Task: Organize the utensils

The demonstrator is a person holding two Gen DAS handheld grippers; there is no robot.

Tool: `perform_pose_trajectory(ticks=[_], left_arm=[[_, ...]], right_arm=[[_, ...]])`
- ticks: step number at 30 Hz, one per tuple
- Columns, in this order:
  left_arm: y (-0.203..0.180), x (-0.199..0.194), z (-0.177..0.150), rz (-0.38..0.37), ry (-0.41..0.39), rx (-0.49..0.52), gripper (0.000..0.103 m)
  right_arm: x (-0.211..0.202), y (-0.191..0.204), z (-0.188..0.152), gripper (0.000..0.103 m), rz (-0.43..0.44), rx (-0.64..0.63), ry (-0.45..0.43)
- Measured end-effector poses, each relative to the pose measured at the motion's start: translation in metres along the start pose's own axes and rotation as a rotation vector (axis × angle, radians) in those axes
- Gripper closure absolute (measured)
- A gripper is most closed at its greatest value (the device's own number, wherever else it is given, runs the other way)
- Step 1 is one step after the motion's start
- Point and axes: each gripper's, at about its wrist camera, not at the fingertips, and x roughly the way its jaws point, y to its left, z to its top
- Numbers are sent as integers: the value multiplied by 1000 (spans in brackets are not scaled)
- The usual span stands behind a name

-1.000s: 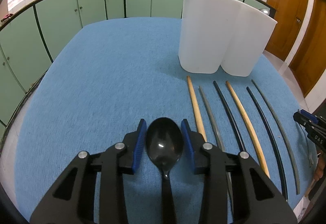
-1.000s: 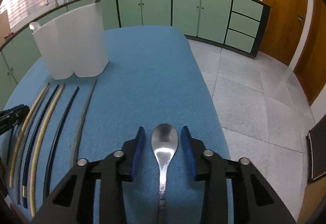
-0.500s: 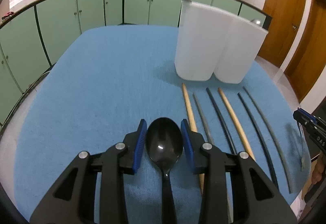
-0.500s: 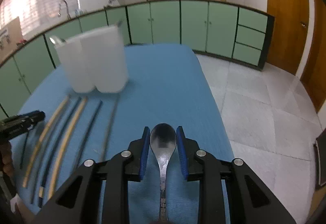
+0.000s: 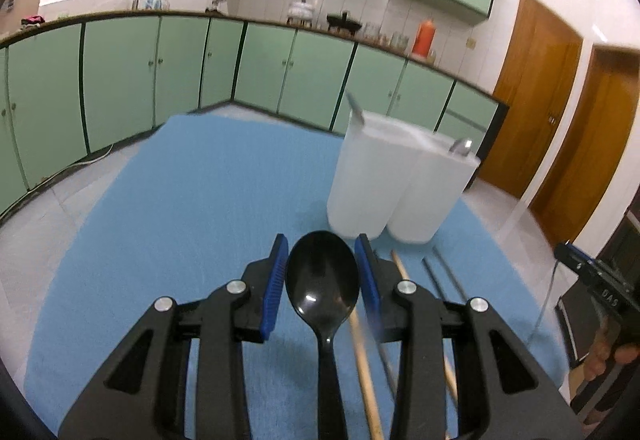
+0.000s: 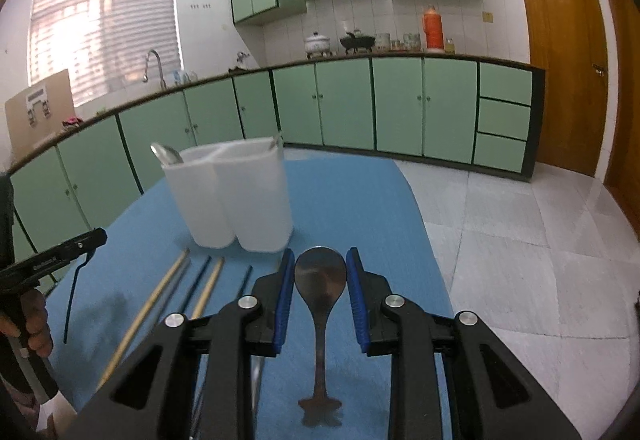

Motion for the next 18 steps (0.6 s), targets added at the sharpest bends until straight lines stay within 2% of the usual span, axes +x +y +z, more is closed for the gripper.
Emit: perform_pose_trajectory(ticks=[8, 13, 15, 18], left_arm=[[0, -18, 17, -58, -123, -31, 70], [-7, -22, 24, -104, -186, -14, 70], [-11, -18, 24, -93, -171, 2, 70], [-7, -6, 19, -67, -101, -8, 70]], right_arm=[[-5, 8, 16, 77, 24, 3, -59], [-5, 12, 24, 77, 39, -6, -75], [-4, 15, 25, 77, 44, -12, -77], [-3, 15, 24, 77, 48, -15, -70]])
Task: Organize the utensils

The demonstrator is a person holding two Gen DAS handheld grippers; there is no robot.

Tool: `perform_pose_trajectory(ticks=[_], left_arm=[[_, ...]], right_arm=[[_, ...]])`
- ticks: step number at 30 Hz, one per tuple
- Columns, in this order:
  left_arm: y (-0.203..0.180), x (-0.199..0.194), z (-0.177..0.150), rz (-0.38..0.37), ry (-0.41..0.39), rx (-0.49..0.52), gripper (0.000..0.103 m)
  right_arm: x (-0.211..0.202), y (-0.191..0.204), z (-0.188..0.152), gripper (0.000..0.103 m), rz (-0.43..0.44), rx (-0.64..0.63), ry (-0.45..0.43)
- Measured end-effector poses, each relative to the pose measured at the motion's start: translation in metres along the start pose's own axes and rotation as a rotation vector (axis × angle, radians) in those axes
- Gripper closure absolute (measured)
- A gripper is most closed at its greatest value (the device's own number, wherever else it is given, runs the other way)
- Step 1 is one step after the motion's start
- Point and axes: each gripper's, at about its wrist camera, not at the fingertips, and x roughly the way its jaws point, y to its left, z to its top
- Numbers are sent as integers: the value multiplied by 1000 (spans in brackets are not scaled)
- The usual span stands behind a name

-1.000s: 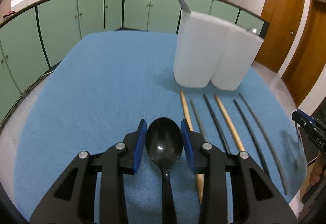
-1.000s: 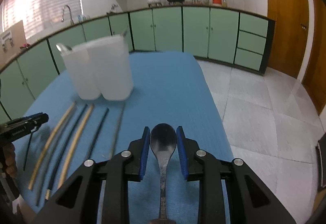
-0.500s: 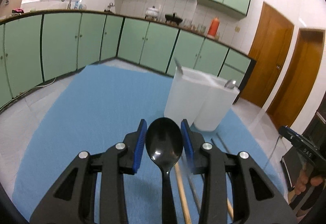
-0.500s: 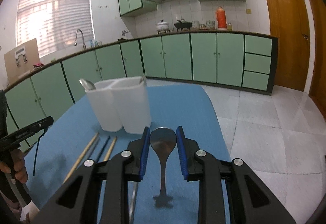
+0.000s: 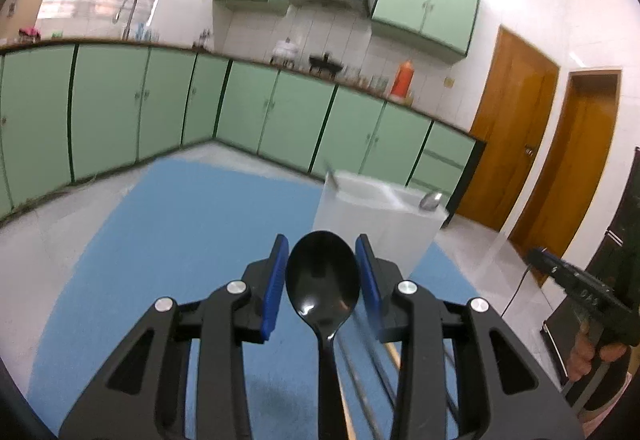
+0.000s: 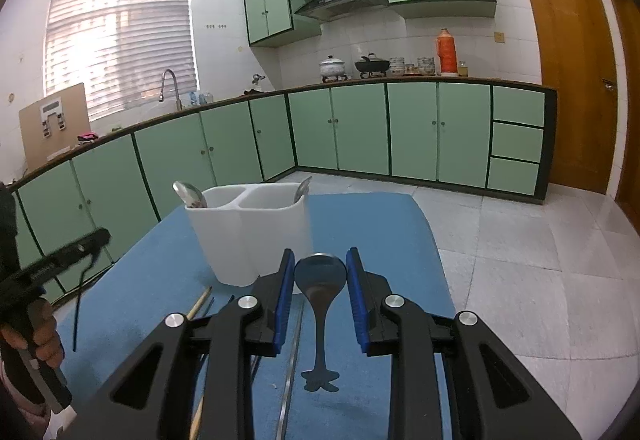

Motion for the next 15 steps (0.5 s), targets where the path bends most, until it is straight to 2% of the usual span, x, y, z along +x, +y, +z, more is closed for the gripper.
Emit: perform_pose_trajectory(ticks=[3, 6, 9, 15], left_arm=[[9, 26, -11, 78, 149, -14, 70], [18, 43, -20, 101, 251, -44, 70], [21, 56, -26, 118, 323, -41, 70], [29, 74, -36, 139, 411, -22, 69]], right_arm=[[4, -1, -4, 77, -2, 6, 20], [7, -3, -7, 77, -3, 10, 32], [11, -4, -10, 77, -8, 11, 46], [13, -4, -13, 77, -8, 12, 54]])
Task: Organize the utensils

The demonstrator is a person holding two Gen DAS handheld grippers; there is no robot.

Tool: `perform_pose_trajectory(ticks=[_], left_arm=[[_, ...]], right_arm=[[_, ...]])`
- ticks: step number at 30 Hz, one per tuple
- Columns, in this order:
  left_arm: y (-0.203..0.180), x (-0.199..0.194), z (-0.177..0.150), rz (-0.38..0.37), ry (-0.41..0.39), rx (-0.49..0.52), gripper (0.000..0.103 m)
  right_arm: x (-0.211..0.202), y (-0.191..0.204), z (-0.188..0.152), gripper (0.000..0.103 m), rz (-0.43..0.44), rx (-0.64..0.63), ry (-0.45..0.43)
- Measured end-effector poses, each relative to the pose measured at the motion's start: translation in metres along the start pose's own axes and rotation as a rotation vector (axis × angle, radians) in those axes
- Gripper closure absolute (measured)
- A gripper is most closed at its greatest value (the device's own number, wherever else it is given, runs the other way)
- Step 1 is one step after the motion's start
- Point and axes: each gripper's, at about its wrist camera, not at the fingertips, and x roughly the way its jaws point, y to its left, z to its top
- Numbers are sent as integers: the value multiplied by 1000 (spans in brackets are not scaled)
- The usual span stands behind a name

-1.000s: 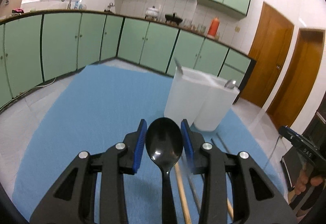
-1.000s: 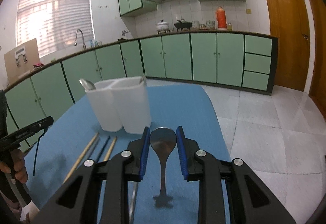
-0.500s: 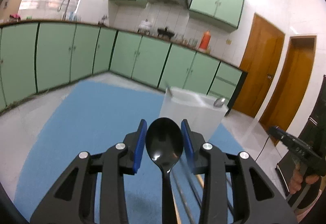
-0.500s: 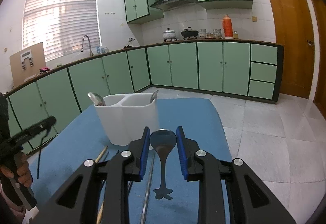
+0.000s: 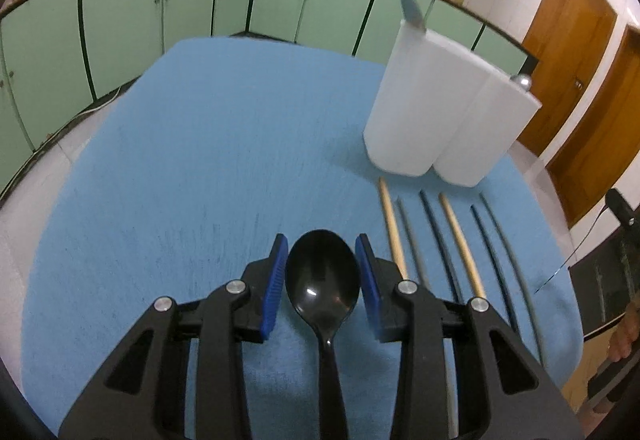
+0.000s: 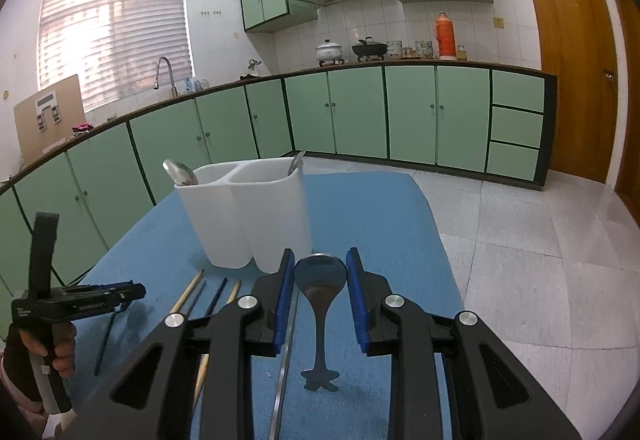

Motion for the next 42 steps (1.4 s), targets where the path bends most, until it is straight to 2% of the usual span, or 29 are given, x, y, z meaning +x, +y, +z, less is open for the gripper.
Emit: perform_pose_trajectory(ticks=[5, 9, 10, 12, 14, 17, 20, 28, 34, 42], left_arm=[[7, 9, -4, 3, 38, 6, 68], [7, 8, -5, 2, 38, 6, 67], [7, 8, -5, -1, 39, 4, 66], [8, 7, -4, -1, 36, 0, 57], [6, 7, -3, 4, 35, 4, 57], [5, 8, -2, -3, 45, -5, 61], [6, 10, 0, -13, 54, -16, 72], [1, 6, 2, -27, 46, 16, 73], [-5, -22, 12, -66, -69, 3, 73], [-17, -68, 31, -172, -302, -8, 75]], right_arm=[[0, 0, 0, 77, 0, -1, 1], [0, 0, 0, 77, 0, -1, 1], [0, 0, 0, 77, 0, -1, 1], [0, 0, 0, 77, -1, 0, 0], [1, 0, 0, 77, -1, -1, 1], [0, 0, 0, 77, -1, -1, 0], [0, 1, 0, 77, 0, -1, 0], [1, -1, 0, 77, -2, -3, 1], [1, 0, -1, 77, 0, -4, -4], [-4, -1, 9, 77, 4, -10, -32]])
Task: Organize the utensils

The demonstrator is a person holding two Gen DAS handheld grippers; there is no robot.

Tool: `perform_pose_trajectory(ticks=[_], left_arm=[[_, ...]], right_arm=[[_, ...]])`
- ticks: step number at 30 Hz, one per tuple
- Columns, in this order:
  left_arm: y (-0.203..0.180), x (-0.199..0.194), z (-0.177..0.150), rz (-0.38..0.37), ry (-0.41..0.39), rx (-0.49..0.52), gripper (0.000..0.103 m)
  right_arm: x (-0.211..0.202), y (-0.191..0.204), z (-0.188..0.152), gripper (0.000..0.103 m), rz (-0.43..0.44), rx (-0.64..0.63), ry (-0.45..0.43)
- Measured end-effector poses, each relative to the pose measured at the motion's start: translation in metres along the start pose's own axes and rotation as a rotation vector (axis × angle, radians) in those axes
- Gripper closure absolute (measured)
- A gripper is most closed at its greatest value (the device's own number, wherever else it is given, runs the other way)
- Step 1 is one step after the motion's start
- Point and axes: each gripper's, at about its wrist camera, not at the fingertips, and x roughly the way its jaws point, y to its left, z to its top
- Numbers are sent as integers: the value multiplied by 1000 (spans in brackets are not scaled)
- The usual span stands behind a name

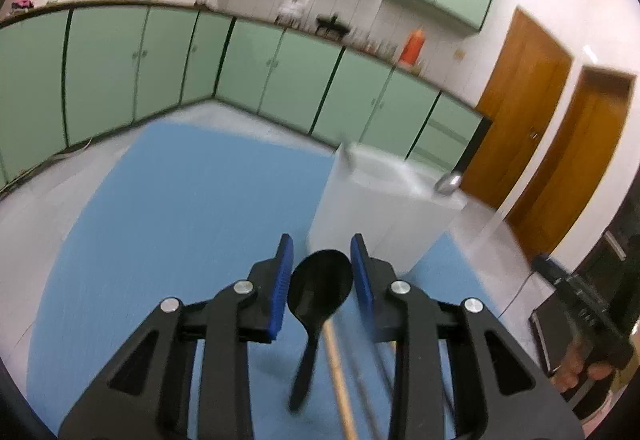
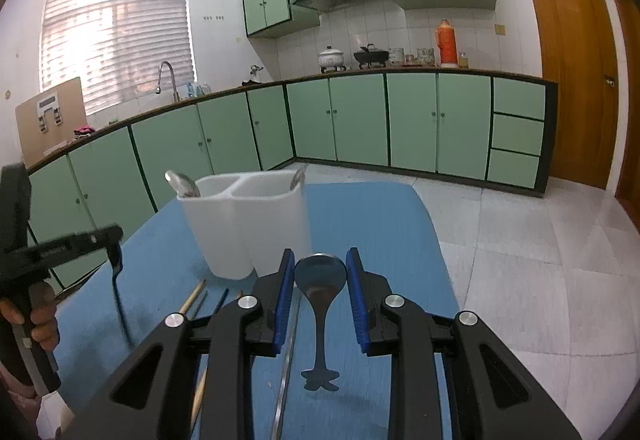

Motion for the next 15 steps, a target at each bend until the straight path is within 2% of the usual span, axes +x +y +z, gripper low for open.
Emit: perform_pose_trajectory(ticks=[1, 5, 6, 7, 10, 15], left_arm=[[-5, -4, 6, -19, -43, 6, 76], [-24, -11, 26, -67, -133, 25, 79], [-29, -11, 31, -78, -148, 33, 97], [-36, -9, 36, -88, -154, 39, 103], [-52, -7, 52, -117, -173, 38, 103], [-55, -1, 47, -86, -130, 41, 100]], right_arm=[[-1, 0, 4, 77, 1, -5, -7], [-6, 4, 26, 77, 14, -32, -47], [-8, 6, 32, 77, 17, -40, -60], [-9, 7, 38, 77, 22, -47, -71], [-9, 11, 56, 77, 50, -56, -98], [1, 15, 63, 77, 73, -68, -84]])
